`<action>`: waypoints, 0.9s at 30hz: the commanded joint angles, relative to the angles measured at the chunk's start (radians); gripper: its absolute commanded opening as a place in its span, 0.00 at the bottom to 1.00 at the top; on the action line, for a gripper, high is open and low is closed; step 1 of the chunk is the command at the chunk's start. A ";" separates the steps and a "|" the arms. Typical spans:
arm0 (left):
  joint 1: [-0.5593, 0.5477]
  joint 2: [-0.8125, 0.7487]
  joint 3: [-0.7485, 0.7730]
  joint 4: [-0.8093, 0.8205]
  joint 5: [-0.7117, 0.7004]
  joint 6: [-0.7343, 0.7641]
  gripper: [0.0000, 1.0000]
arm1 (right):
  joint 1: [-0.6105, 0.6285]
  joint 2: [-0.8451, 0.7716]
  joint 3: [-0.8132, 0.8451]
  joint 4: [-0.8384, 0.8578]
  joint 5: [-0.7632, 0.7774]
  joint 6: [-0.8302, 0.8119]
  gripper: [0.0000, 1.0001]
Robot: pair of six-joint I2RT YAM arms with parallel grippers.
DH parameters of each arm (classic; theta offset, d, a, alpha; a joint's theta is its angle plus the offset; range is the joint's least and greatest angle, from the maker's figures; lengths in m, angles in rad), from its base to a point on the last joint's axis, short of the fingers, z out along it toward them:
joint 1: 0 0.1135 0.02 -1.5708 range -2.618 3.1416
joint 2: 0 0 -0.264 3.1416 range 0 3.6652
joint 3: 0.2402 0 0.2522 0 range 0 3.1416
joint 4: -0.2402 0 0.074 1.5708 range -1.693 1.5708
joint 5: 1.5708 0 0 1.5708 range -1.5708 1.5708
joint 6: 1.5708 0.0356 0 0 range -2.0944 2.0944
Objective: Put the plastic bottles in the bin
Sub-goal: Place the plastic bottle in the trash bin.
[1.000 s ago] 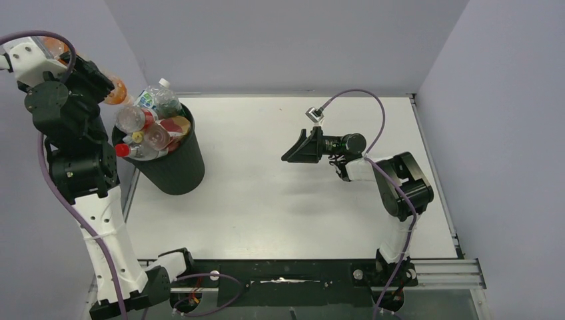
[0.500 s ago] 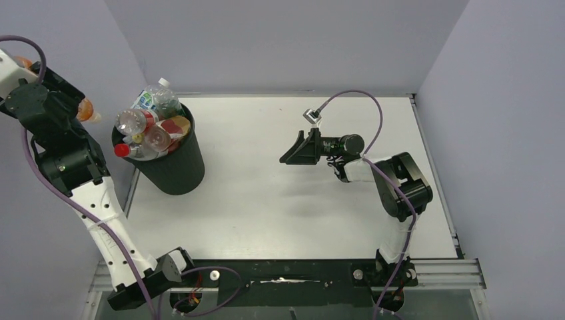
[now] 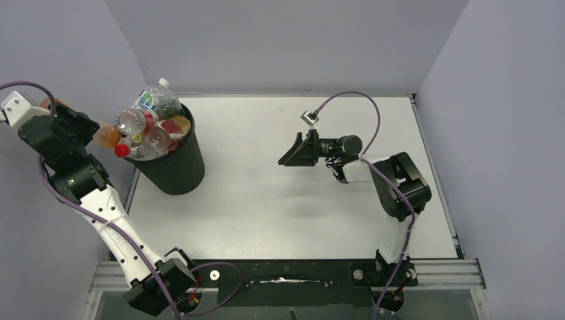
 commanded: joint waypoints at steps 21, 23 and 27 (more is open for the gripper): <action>0.001 -0.008 -0.192 0.265 0.152 0.034 0.51 | 0.072 0.054 0.078 0.127 0.046 0.006 0.98; -0.005 -0.016 -0.214 0.288 0.172 0.033 0.51 | 0.079 0.052 0.081 0.093 0.050 -0.019 0.98; -0.033 -0.001 -0.226 0.300 0.208 0.041 0.50 | 0.090 0.040 0.085 0.035 0.055 -0.063 0.98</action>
